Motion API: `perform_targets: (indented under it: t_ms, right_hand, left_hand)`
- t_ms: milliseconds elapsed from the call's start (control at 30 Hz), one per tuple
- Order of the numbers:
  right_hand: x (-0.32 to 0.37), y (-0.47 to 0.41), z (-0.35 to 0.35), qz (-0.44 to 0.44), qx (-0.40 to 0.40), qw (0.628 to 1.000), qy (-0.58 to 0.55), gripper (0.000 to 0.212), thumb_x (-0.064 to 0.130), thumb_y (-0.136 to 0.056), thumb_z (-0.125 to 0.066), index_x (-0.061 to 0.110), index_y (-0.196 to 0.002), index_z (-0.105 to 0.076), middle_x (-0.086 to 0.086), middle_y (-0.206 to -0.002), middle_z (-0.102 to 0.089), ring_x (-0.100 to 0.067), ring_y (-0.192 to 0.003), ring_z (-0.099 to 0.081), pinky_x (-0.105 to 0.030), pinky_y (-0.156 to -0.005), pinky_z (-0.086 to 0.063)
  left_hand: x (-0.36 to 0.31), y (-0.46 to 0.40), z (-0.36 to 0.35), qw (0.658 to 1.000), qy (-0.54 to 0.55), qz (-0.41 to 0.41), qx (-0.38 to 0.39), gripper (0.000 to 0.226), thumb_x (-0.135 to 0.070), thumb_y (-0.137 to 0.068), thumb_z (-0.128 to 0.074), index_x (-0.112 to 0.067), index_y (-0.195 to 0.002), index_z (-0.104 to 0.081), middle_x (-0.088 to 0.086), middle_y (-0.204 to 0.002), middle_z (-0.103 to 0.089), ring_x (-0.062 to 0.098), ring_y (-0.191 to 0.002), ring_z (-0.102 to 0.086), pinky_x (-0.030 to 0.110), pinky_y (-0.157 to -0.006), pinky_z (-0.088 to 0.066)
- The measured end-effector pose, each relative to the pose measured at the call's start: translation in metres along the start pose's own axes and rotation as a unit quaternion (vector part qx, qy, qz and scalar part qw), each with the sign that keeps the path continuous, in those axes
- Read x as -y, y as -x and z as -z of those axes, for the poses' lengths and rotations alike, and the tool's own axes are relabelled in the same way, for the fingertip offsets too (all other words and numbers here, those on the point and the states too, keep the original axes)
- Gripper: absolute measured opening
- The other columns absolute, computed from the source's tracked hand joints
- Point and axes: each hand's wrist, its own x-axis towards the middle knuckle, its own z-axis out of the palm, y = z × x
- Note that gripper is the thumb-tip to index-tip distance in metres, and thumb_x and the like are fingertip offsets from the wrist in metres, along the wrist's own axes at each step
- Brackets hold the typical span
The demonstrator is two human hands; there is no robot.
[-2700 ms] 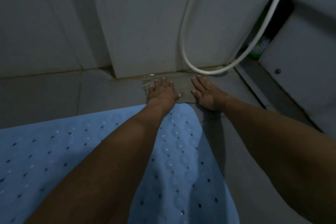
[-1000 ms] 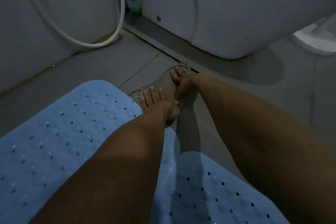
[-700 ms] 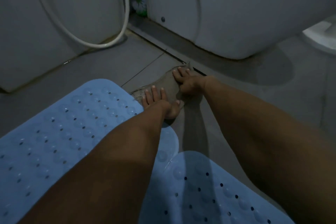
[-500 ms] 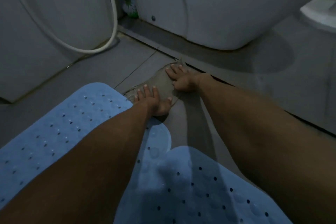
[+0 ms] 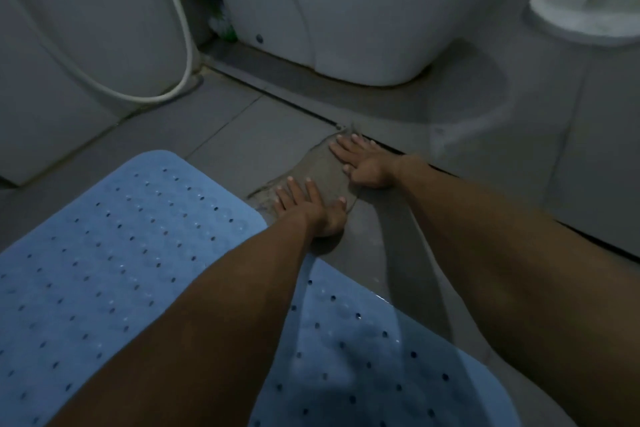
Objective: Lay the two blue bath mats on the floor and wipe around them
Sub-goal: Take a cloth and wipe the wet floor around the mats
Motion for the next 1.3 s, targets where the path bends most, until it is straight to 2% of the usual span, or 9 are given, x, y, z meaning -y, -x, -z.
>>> perform_targets:
  t_ms: [333, 500, 767, 1067, 1300]
  right_hand:
    - [-0.076, 0.153, -0.045, -0.038, -0.010, 0.999, -0.010, 0.059, 0.032, -0.106, -0.025, 0.032, -0.158, 0.005, 0.005, -0.165, 0.014, -0.020, -0.152, 0.013, -0.041, -0.121, 0.006]
    - [-0.101, 0.212, -0.061, -0.074, -0.009, 0.997, 0.005, 0.060, 0.032, -0.107, -0.026, 0.028, -0.158, 0.006, 0.004, -0.166, 0.013, -0.022, -0.153, 0.009, -0.042, -0.121, 0.002]
    - [-0.124, 0.274, -0.082, -0.123, 0.019, 0.992, -0.010, 0.064, 0.033, -0.107, -0.027, 0.023, -0.157, 0.010, 0.001, -0.165, 0.016, -0.026, -0.153, 0.011, -0.046, -0.121, 0.001]
    - [-0.135, 0.291, -0.087, -0.138, 0.064, 0.988, -0.023, 0.064, 0.036, -0.106, -0.026, 0.026, -0.157, 0.012, 0.001, -0.164, 0.020, -0.028, -0.152, 0.014, -0.049, -0.122, -0.001]
    - [-0.142, 0.306, -0.103, -0.153, 0.045, 0.987, -0.024, 0.064, 0.041, -0.106, -0.021, 0.022, -0.156, 0.014, 0.001, -0.163, 0.019, -0.029, -0.152, 0.015, -0.049, -0.123, 0.003]
  left_hand:
    - [-0.106, 0.108, -0.083, 0.998, 0.046, -0.014, 0.026, 0.081, -0.061, -0.095, -0.020, -0.019, -0.151, 0.021, 0.012, -0.153, 0.036, 0.035, -0.141, 0.032, 0.052, -0.113, 0.019]
    - [-0.141, 0.151, -0.109, 0.998, 0.021, -0.043, 0.035, 0.084, -0.063, -0.094, -0.016, -0.013, -0.150, 0.021, 0.019, -0.151, 0.038, 0.040, -0.138, 0.036, 0.050, -0.114, 0.021]
    - [-0.158, 0.184, -0.130, 0.990, -0.001, -0.121, 0.076, 0.085, -0.066, -0.094, -0.012, -0.015, -0.145, 0.032, 0.016, -0.140, 0.051, 0.037, -0.130, 0.046, 0.050, -0.108, 0.027]
    - [-0.162, 0.195, -0.142, 0.990, -0.025, -0.132, 0.045, 0.082, -0.065, -0.095, -0.013, -0.018, -0.147, 0.028, 0.014, -0.143, 0.048, 0.035, -0.131, 0.046, 0.048, -0.110, 0.028]
    - [-0.160, 0.192, -0.147, 0.983, -0.045, -0.177, 0.024, 0.080, -0.063, -0.095, -0.012, -0.017, -0.147, 0.029, 0.015, -0.145, 0.046, 0.035, -0.133, 0.044, 0.048, -0.107, 0.028]
